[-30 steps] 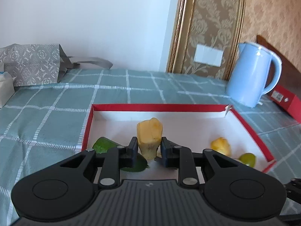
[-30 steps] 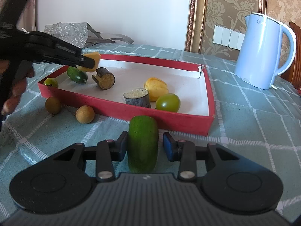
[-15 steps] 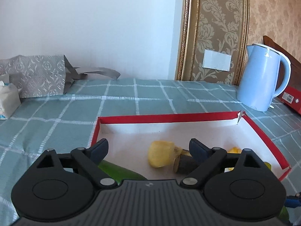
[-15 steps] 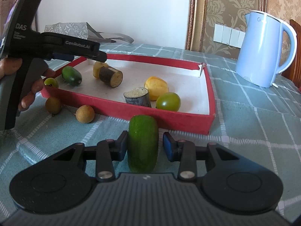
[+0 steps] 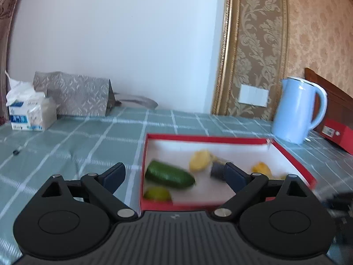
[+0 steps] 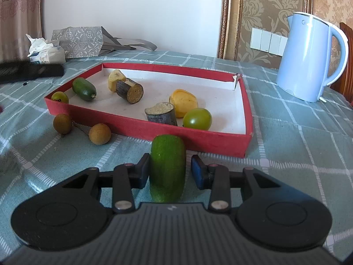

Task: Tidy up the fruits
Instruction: 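Carry the zucchini into the tray and open right tool while left tool withdraws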

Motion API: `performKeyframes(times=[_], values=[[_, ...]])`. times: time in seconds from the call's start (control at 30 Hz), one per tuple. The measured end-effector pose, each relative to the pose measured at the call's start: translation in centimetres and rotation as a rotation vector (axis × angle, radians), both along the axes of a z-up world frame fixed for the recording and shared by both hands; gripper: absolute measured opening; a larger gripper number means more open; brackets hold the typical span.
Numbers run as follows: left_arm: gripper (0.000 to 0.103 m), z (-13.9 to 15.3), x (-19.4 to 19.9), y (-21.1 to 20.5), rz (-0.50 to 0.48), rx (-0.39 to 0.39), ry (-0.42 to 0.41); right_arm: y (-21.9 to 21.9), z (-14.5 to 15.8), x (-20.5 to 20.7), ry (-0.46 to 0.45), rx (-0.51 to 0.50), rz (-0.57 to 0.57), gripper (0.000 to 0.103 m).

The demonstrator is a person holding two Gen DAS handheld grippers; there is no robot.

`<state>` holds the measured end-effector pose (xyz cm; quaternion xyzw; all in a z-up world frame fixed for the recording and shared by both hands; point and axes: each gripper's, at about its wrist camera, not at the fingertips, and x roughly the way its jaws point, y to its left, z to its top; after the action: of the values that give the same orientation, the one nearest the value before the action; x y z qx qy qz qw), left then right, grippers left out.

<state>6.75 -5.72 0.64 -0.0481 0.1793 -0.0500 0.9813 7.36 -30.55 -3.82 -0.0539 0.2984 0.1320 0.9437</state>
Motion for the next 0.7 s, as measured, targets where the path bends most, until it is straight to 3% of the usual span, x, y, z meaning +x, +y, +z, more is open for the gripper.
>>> performKeyframes(times=[0.33, 0.7], values=[[0.098, -2.1, -0.8, 0.4, -0.04, -0.018, 0.129, -0.3, 0.2, -0.2, -0.018, 0.018, -0.012, 0.031], [0.098, -2.6, -0.5, 0.4, -0.039, -0.011, 0.174, -1.0, 0.5, -1.2, -0.051, 0.043, -0.056, 0.031]])
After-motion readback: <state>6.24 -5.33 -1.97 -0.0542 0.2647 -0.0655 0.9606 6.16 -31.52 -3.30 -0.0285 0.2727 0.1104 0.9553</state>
